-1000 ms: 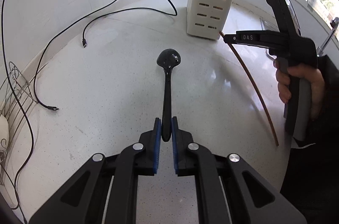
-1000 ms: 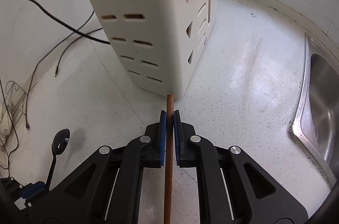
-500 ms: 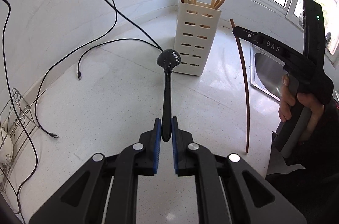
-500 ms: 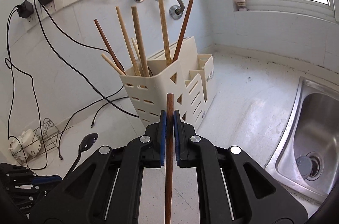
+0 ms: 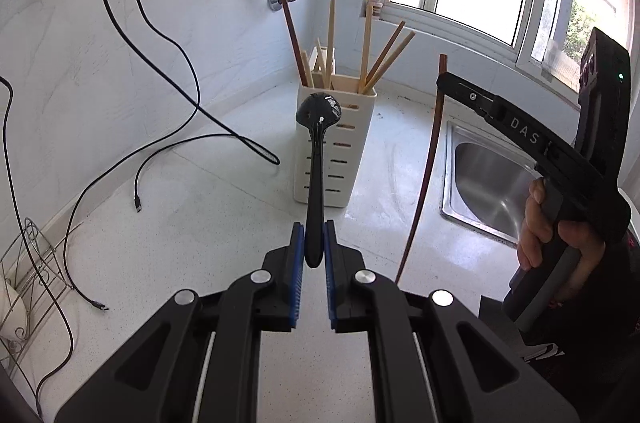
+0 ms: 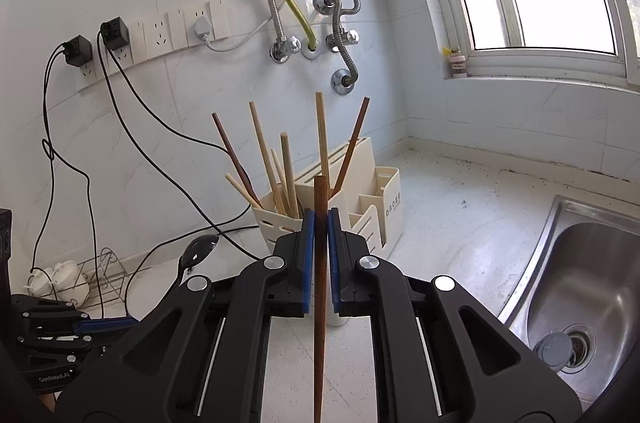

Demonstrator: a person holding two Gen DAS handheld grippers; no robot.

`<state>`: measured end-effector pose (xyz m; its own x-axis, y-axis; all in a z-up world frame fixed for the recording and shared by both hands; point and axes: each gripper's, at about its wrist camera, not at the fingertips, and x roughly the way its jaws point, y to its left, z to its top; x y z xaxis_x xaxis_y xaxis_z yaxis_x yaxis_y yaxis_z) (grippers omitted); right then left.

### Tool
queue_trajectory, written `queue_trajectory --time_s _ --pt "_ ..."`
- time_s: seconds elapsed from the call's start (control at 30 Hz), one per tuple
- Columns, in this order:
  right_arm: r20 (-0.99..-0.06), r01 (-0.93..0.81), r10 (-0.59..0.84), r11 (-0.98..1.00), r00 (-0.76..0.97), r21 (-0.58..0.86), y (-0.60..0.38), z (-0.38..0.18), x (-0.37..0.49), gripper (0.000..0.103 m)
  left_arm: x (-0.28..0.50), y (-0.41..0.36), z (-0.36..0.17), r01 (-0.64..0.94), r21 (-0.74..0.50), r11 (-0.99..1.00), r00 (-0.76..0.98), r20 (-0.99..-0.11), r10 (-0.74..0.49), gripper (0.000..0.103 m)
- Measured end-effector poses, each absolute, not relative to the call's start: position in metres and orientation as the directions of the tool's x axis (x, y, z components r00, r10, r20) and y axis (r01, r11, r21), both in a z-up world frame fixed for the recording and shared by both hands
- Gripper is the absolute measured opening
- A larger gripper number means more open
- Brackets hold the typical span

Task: Organize utensils
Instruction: 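Carry the chopstick with the right gripper while the left gripper carries the black ladle to the holder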

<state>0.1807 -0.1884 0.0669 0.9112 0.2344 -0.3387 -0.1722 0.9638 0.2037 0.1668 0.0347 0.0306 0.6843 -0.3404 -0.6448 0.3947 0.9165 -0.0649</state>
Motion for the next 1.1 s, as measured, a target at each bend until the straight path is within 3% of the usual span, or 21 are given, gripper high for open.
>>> queue_trajectory --time_s 0.7,0.87,1.1 --pt "-0.125 -0.257 0.265 0.963 0.956 0.079 -0.201 0.158 0.173 0.006 0.199 0.015 0.091 0.413 -0.135 0.901 0.792 -0.435 -0.428 0.01" --pt "-0.074 -0.254 0.257 0.966 0.963 0.047 -0.208 0.182 0.179 0.006 0.204 0.01 0.089 0.417 -0.131 0.899 0.779 -0.459 -0.428 0.01" --pt "-0.014 -0.269 0.27 0.962 0.963 0.04 -0.213 0.205 0.19 0.006 0.202 0.005 0.078 0.434 -0.101 0.895 0.688 -0.605 -0.402 0.01"
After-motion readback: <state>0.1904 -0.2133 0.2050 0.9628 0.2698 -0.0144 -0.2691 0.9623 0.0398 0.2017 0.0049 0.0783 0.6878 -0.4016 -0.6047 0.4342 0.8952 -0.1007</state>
